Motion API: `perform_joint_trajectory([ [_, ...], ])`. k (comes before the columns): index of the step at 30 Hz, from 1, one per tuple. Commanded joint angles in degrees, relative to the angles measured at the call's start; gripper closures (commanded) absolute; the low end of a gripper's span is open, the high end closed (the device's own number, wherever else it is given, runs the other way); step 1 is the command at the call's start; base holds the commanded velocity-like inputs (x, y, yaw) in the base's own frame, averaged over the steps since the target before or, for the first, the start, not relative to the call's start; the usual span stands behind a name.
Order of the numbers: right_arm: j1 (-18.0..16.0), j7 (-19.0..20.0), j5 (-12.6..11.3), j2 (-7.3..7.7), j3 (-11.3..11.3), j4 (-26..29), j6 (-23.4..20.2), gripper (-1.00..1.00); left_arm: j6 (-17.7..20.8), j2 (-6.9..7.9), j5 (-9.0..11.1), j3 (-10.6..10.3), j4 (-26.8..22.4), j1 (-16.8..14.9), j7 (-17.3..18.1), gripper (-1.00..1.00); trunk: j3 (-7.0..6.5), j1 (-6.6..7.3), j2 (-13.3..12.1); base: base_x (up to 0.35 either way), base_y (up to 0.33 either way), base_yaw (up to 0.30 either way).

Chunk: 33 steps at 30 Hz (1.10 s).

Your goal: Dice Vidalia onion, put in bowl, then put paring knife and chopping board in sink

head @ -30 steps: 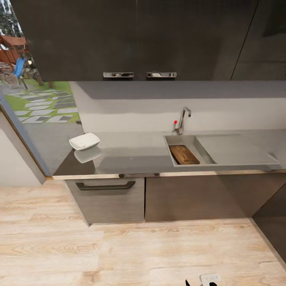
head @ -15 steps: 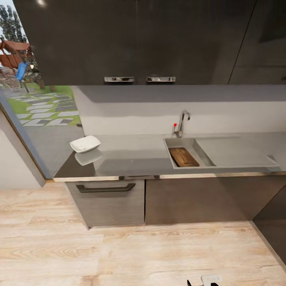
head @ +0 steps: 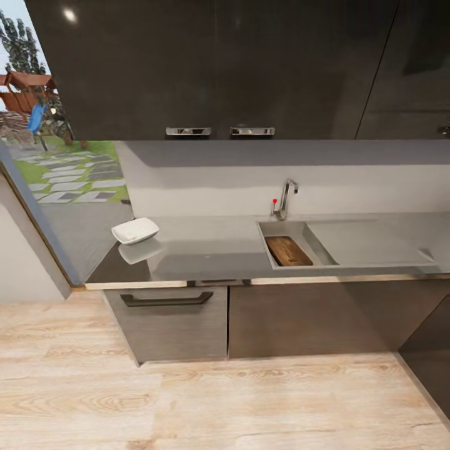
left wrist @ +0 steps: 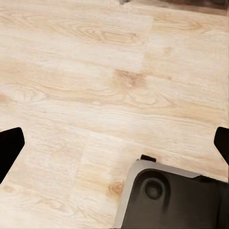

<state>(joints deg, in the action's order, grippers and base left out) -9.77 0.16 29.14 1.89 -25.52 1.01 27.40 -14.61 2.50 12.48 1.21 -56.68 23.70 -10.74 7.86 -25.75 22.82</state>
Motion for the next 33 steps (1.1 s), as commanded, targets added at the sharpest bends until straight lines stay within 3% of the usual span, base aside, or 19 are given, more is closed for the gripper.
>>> perform_joint_trajectory([
  [1, 0.87, 0.02, 0.48, 0.03, -0.49, -0.05, 0.20, -1.00, 1.77, 0.17, 0.45, -0.13, -2.17, 0.02, -0.42, -1.00, 0.01, -0.04, 0.10, 0.000, 0.000, 0.000],
  [4, 2.63, -0.02, 0.48, 0.04, -0.49, -0.05, 0.16, -1.00, 4.17, 0.34, 0.49, -0.15, -4.36, 0.02, -0.78, -1.00, -0.26, -0.04, 0.10, 0.000, 0.000, 0.000],
  [10, 3.37, -0.07, 0.10, 0.31, -0.65, 0.16, 0.12, -1.00, 4.50, 0.32, 0.52, -0.17, 0.37, 0.03, -0.76, -1.00, -0.80, -0.04, 0.10, 0.000, 0.000, 0.000],
  [18, 3.44, -0.07, -4.68, 0.30, -0.91, 0.36, 0.26, -1.00, 4.42, 0.01, 0.53, -0.38, 5.59, 0.03, -0.69, -1.00, -1.52, -0.04, 0.10, 0.000, 0.000, 0.000],
  [29, 3.44, -0.15, -5.10, 0.16, -0.97, 0.37, 0.05, -1.00, 4.43, -0.32, 0.53, -0.50, 8.40, 0.02, -0.68, -1.00, -1.81, -0.04, 0.10, 0.000, 0.000, 0.000],
  [33, 3.44, -0.09, -5.09, 0.09, -0.61, 0.32, -0.09, -1.00, 4.46, -1.76, 0.53, -0.50, 11.16, 0.03, -0.79, -1.00, -1.82, -0.04, 0.10, 0.000, 0.000, 0.000],
])
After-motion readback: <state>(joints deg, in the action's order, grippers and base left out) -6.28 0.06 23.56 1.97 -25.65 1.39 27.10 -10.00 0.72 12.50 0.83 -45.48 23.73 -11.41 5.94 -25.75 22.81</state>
